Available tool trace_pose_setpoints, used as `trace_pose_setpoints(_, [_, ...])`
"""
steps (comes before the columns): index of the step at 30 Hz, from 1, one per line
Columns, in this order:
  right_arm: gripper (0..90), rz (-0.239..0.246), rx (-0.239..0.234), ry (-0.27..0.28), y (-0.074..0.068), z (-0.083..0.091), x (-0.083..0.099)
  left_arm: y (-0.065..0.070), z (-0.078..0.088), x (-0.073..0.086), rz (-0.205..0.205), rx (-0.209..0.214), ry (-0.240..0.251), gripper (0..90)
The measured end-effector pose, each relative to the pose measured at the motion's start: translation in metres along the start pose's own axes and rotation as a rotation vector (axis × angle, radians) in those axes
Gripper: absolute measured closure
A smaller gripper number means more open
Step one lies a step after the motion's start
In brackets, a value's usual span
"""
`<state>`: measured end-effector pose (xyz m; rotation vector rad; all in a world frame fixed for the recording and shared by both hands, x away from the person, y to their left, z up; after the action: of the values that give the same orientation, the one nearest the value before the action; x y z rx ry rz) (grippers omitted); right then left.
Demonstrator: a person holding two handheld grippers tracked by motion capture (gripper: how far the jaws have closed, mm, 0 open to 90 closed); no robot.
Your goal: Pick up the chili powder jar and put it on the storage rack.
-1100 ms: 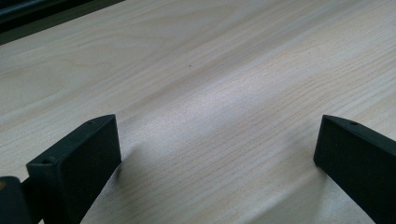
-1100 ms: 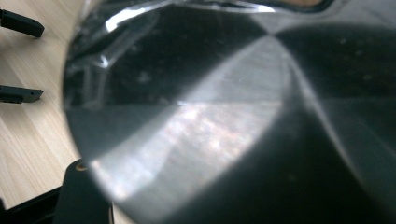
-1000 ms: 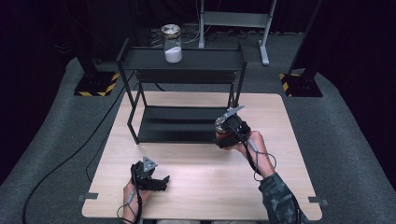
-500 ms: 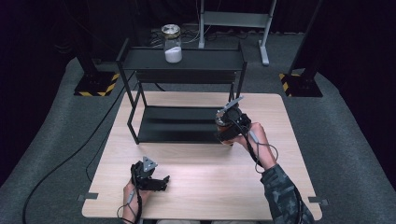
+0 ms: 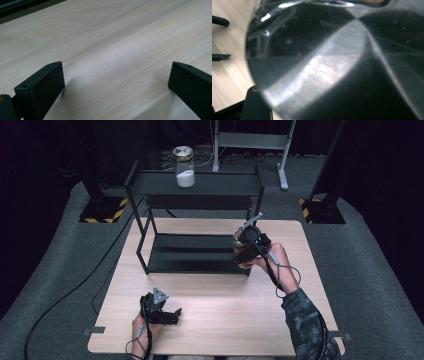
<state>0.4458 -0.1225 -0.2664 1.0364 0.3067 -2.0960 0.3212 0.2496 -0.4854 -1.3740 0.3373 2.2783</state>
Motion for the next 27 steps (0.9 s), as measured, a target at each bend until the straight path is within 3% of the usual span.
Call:
trace_pose_setpoints(10, [30.5, 0.022, 0.003, -0.016, 0.001, 0.002, -0.016, 0.0, 0.0, 0.0, -0.008, 0.0, -0.003, 0.0])
trace_pose_setpoints(27, [30.5, 0.019, 0.014, -0.037, 0.012, 0.004, -0.04, 0.0, 0.0, 0.0, -0.002, -0.001, 0.001, 0.1])
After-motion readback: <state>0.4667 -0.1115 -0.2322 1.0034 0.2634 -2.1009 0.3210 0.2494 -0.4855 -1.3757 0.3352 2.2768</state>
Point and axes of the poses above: each handheld gripper's, and its own axes: z roughly backward along the jaws, x roughly out of its underside, y roughly to its right, the point moved 7 cm from there along -z, roughly forward along the jaws, and after that the axes turned 15 degrees about y, right-handed, at the moved point
